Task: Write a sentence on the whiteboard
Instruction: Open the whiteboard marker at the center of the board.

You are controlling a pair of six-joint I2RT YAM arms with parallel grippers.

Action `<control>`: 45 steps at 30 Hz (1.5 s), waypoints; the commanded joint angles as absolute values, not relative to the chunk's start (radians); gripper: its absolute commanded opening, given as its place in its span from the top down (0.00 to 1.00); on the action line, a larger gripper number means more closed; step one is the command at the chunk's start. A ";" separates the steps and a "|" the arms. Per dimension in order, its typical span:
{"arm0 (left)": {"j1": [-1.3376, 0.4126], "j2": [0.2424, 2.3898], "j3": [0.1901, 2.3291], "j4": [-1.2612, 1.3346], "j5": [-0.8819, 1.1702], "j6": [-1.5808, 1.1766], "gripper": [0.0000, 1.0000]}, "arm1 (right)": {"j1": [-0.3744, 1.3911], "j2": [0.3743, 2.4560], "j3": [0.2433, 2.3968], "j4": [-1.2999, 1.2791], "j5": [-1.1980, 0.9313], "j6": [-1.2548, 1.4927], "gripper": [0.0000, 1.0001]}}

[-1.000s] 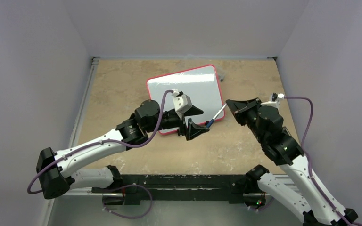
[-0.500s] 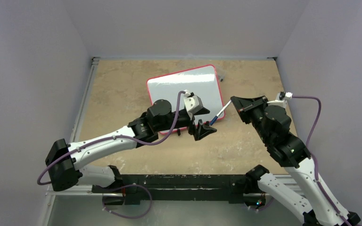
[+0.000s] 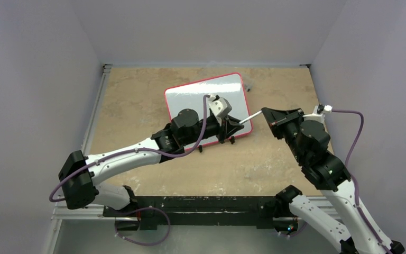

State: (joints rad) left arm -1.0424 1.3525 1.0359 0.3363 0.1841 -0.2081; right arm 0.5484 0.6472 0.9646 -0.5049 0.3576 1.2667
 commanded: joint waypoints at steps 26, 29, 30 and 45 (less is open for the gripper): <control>-0.966 1.235 1.360 -0.154 0.607 -0.004 1.00 | 0.552 0.599 0.916 -0.101 -0.329 0.791 0.37; -0.957 1.244 1.402 -0.221 0.628 0.019 1.00 | 0.551 0.597 0.904 -0.039 -0.403 0.771 0.41; -0.957 1.247 1.409 -0.238 0.630 0.030 1.00 | 0.551 0.601 0.903 -0.023 -0.436 0.761 0.42; -0.929 1.262 1.442 -0.265 0.659 0.025 1.00 | 0.551 0.680 0.894 0.035 -0.615 0.689 0.58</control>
